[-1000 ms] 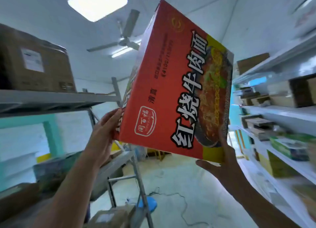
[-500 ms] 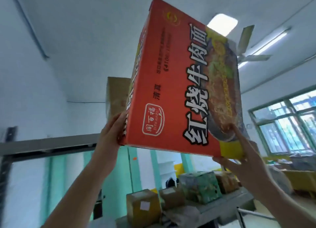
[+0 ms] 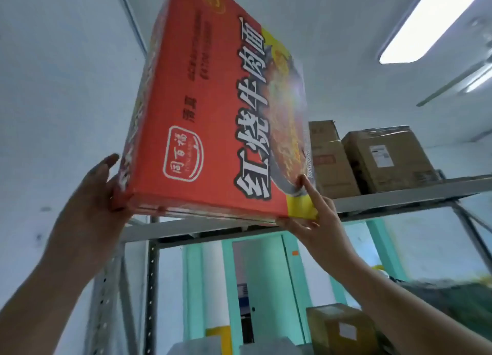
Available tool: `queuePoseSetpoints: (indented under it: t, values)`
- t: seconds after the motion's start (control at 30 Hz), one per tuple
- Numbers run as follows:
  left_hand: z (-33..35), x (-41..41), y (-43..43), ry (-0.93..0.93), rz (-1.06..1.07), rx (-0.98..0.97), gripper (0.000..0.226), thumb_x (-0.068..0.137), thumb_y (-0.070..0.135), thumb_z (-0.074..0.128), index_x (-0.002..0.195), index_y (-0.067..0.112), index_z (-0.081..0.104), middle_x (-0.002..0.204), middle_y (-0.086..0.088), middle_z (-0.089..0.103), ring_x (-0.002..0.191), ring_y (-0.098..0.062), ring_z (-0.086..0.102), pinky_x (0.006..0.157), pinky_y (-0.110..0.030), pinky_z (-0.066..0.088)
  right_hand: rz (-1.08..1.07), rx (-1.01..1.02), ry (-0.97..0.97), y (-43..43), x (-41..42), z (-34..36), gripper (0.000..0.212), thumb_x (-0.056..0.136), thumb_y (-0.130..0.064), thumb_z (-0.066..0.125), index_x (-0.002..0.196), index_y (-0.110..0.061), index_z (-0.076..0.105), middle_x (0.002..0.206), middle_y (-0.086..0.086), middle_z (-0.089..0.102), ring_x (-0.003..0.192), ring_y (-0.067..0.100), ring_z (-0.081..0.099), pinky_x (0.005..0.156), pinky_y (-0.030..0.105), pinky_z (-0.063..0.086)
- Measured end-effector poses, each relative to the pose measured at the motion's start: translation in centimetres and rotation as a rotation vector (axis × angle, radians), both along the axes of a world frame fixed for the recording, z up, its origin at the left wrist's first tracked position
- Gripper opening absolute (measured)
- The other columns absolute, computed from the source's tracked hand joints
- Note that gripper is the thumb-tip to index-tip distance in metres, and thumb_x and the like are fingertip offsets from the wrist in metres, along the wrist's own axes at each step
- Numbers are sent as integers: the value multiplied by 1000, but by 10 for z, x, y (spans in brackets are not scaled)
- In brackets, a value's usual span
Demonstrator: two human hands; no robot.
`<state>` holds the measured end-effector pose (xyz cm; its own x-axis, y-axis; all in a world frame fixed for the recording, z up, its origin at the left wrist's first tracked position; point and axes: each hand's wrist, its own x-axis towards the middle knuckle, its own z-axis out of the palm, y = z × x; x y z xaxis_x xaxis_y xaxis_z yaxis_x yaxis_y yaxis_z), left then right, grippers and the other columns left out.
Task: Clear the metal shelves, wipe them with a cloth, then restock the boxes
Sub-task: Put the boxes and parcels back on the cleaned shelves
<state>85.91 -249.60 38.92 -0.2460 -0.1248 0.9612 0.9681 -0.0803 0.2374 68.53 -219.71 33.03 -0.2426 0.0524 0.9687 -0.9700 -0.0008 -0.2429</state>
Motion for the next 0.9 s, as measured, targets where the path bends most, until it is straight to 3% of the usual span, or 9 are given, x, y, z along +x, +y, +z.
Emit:
queuePoseSetpoints:
  t: [0.07, 0.17, 0.27, 0.4, 0.47, 0.6, 0.7, 0.8, 0.9]
  values:
    - [2, -2, -16, 68, 45, -102, 35, 91, 47, 64, 120, 26, 64, 136, -6, 64, 116, -18, 65, 93, -37, 58, 107, -28, -41, -29, 2, 9, 90, 61, -53, 82, 140, -57, 39, 131, 0, 49, 100, 5, 68, 79, 17, 55]
    - [-7, -23, -16, 86, 313, -256, 84, 63, 70, 82, 131, 27, 57, 130, 7, 67, 120, -14, 63, 107, -44, 48, 273, -9, -36, -79, 3, 11, 70, 78, -46, 80, 135, -60, 43, 132, 4, 64, 104, 11, 72, 81, 19, 56]
    - [-9, -46, -11, 42, 379, -270, 73, 60, 77, 78, 123, 42, 63, 129, 9, 68, 121, -15, 64, 105, -44, 46, 405, -6, -39, -116, 6, 12, 52, 91, -28, 71, 131, -51, 50, 117, -2, 75, 103, 16, 74, 79, 21, 58]
    - [3, -67, -14, -48, 339, -226, 76, 60, 79, 75, 124, 41, 62, 122, 10, 72, 111, -12, 69, 95, -40, 52, 464, -21, -112, -135, -5, 16, 37, 90, -37, 71, 122, -47, 57, 108, -5, 77, 98, 13, 75, 74, 19, 58]
    - [10, -86, -11, -85, 331, -209, 62, 72, 63, 73, 126, 35, 62, 117, 9, 74, 106, -12, 71, 96, -41, 54, 429, -45, -181, -135, -19, 19, 23, 89, -45, 70, 109, -50, 61, 100, -7, 78, 93, 10, 75, 76, 22, 57]
    - [20, -137, -3, -117, 370, -248, 64, 78, 23, 80, 137, 29, 56, 127, 5, 69, 117, -17, 66, 104, -47, 51, 337, -121, -227, -121, -60, 30, 23, 96, -44, 64, 118, -36, 66, 97, -8, 78, 93, 12, 75, 93, 44, 58]
    - [25, -178, 8, -85, 389, -291, 67, 82, 20, 77, 143, 28, 51, 136, 10, 63, 127, -13, 59, 108, -43, 48, 212, -96, -170, -106, -94, 39, 18, 99, -36, 63, 117, -38, 64, 98, -13, 77, 94, 7, 72, 94, 40, 56]
    - [27, -219, 23, -84, 368, -253, 51, 91, 21, 69, 140, 26, 56, 133, 9, 66, 126, -14, 60, 108, -44, 48, 141, -76, -134, -89, -132, 45, 28, 98, -45, 63, 125, -42, 63, 106, -9, 74, 97, 11, 71, 93, 38, 57]
    - [36, -251, 42, -104, 384, -153, 37, 98, 31, 61, 135, 27, 62, 126, 9, 70, 117, -13, 66, 104, -42, 51, 132, 14, -130, -70, -163, 54, 36, 99, -47, 59, 134, -38, 60, 98, -7, 74, 88, 14, 72, 73, 22, 58]
